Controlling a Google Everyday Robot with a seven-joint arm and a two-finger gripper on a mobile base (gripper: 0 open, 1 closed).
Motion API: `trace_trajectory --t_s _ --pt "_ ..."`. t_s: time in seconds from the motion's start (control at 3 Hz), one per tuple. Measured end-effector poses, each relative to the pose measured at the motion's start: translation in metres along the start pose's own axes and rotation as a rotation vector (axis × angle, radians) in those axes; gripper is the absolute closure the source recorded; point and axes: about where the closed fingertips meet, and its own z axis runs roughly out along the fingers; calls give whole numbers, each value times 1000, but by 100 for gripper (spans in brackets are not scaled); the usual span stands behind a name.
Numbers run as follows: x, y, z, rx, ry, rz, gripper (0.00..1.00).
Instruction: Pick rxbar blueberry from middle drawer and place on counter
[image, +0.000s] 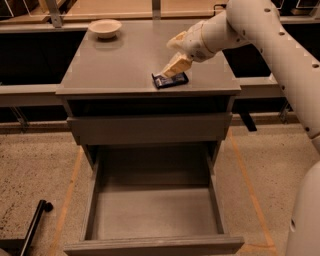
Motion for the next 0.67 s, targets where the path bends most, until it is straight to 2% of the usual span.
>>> trace_trajectory --t_s 0.33,0.67 --pt "0 1 2 -3 -1 0 0" --pt "0 1 2 -3 -1 0 0"
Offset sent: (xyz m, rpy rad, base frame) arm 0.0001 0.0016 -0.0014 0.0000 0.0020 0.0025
